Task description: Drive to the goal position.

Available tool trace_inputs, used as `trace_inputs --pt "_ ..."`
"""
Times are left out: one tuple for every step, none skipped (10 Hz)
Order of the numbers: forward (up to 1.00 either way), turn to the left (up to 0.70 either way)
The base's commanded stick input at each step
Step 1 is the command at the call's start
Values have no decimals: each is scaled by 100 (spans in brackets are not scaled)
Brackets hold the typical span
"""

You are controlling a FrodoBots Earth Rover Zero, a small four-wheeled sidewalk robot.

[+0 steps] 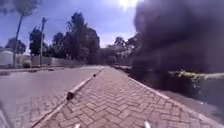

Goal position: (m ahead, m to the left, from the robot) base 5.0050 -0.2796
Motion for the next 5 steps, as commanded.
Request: trace_inputs --pt "70 0" --pt "70 0" --pt "70 0" --pt "70 0" --pt "70 0"
